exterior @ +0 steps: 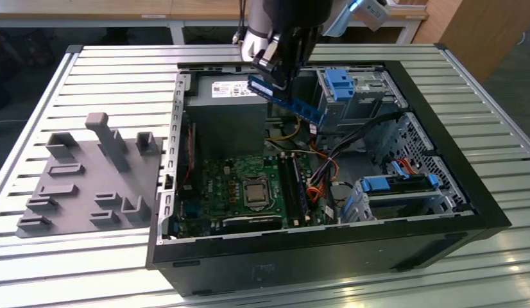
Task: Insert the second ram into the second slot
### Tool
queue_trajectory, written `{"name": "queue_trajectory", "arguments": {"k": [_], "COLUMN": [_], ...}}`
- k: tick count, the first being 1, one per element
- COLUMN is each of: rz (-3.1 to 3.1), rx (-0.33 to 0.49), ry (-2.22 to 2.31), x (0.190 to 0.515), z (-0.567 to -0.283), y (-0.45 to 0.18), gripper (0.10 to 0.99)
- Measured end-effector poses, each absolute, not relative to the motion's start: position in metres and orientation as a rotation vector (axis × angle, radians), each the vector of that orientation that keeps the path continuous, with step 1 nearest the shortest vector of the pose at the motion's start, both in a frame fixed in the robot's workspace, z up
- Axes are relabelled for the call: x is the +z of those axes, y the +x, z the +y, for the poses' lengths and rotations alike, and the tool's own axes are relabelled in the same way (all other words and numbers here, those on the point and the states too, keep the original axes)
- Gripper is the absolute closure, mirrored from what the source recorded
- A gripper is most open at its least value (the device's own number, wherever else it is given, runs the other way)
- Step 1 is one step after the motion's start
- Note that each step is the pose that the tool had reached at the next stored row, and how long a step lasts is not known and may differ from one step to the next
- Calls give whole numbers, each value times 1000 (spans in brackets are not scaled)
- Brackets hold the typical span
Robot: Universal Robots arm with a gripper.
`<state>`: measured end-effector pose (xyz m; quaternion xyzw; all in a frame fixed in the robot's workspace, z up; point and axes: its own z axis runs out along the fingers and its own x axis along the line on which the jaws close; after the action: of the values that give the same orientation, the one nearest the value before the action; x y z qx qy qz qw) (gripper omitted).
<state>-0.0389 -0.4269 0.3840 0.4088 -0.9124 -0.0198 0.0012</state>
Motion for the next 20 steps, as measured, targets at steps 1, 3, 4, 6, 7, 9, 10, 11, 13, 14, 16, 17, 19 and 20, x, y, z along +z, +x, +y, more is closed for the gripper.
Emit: {"name": "queue_trajectory", "arguments": {"k": [1, 3, 4, 6, 7, 9, 10, 11, 13, 14, 16, 17, 19, 20], "rz": [-2872, -2887, -2894, -2905, -2911, -2922, -2926, -2931, -2938, -2942, -2948, -2952, -2958, -2961], "rx": [-62, -61, -61, -61, -61, -61, -61, -61, -61, -61, -61, -61, -61, -61], "ry": [1266, 1231, 1216, 1189, 1176, 1151, 1139, 1128, 1108, 1099, 1082, 1073, 1056, 1048], "x": [384, 384, 384, 384, 384, 384, 384, 384, 384, 384, 384, 384, 384, 384], "z": [-427, -427, -427, -427, -427, -427, -427, -427, -427, -427, -427, -427, -427, -427], "y": [-39, -39, -39, -39, -39, -39, -39, -39, -39, -39, -39, -39, -39, -39], "gripper": [953, 953, 953, 953, 953, 953, 953, 953, 953, 953, 953, 953, 953, 953]}}
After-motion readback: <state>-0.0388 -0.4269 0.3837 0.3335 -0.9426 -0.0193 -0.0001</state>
